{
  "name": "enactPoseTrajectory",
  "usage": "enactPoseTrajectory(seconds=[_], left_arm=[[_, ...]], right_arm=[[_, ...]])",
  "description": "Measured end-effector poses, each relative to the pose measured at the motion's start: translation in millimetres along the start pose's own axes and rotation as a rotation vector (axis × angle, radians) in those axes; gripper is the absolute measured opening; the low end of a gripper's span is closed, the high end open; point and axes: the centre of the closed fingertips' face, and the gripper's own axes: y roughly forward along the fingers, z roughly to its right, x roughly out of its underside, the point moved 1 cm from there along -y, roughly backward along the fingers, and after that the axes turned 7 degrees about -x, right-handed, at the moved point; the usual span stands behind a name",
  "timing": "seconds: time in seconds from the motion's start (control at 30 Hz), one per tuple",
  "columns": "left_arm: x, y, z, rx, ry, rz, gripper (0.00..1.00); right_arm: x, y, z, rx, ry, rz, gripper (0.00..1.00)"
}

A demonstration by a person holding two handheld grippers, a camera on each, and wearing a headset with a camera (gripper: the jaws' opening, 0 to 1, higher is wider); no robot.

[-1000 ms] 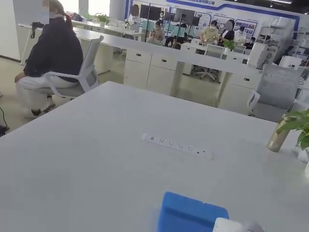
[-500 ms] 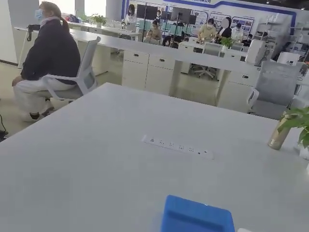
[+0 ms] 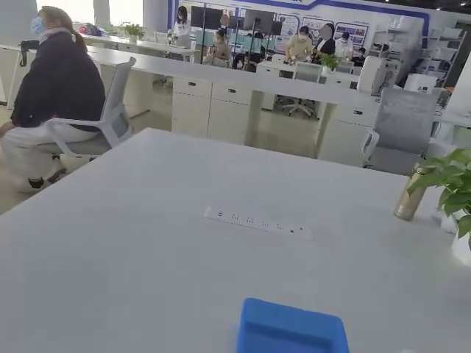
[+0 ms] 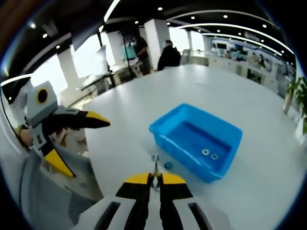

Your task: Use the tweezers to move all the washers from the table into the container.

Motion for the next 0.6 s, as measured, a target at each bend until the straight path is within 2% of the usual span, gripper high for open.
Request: enactPoseTrajectory(seconds=[0.33, 0.47, 0.6], left_arm=[[0.0, -0.2, -2.3, -0.011, -0.004, 0.004, 0.66], [-0.5, -1.0, -7.9, -0.042, -0.009, 0.008, 0.66], [-1.2, -1.6, -10.2, -0.052, -0.023, 0.014, 0.65]], right_arm=[[-18.3, -16.6, 15.6, 0.047, 0.048, 0.069, 0.03], [-27.1, -24.1, 23.0, 0.064, 0.095, 0.121, 0.03], [-35.7, -30.4, 30.4, 0.077, 0.103, 0.138, 0.03]])
